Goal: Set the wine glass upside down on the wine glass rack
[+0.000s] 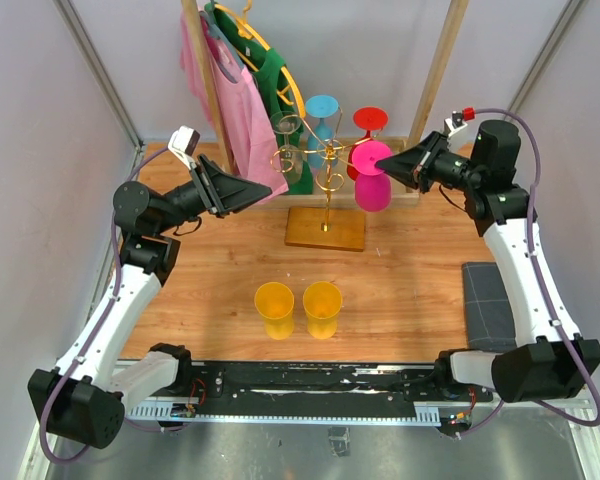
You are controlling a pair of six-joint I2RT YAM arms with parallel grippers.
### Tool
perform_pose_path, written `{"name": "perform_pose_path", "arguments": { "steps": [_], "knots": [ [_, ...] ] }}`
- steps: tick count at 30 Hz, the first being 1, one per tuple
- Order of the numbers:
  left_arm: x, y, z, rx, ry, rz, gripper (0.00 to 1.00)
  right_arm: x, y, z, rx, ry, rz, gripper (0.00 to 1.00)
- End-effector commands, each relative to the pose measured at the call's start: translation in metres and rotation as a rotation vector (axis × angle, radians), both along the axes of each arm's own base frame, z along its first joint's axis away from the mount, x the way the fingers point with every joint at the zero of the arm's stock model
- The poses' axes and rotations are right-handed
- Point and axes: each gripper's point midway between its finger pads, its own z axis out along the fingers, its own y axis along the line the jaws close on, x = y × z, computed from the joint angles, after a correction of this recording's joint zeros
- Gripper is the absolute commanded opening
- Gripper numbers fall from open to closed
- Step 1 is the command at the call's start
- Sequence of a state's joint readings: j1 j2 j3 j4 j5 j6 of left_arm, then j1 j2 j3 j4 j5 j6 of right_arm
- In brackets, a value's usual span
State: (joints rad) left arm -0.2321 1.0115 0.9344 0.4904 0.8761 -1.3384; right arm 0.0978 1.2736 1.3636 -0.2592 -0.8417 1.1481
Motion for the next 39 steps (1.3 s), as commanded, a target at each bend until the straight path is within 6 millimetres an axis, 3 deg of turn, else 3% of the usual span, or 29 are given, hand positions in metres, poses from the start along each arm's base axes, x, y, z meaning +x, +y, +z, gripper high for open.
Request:
{"name": "perform_pose_path", "arguments": {
  "steps": [1,8,23,33,39],
  "knots": [
    [-0.005,0.003,0.003,0.0,-0.034,0.005,0.52,0.003,-0.015,0.001,-0.018,-0.041,-0.05,0.01],
    [-0.006,0.003,0.003,-0.001,-0.037,0.007,0.52,0.015,-0.024,-0.003,-0.024,-0.042,-0.08,0.01],
    [-0.006,0.003,0.002,0.003,-0.033,0.006,0.52,0.05,-0.023,-0.01,-0.013,-0.048,-0.06,0.03],
    [-0.004,0.003,0.001,0.021,-0.037,0.011,0.52,0.058,-0.027,-0.012,-0.01,-0.066,-0.068,0.23],
    [-0.003,0.002,0.001,0.022,-0.036,0.01,0.52,0.063,-0.038,-0.012,-0.028,-0.085,-0.098,0.29]
  ]
}}
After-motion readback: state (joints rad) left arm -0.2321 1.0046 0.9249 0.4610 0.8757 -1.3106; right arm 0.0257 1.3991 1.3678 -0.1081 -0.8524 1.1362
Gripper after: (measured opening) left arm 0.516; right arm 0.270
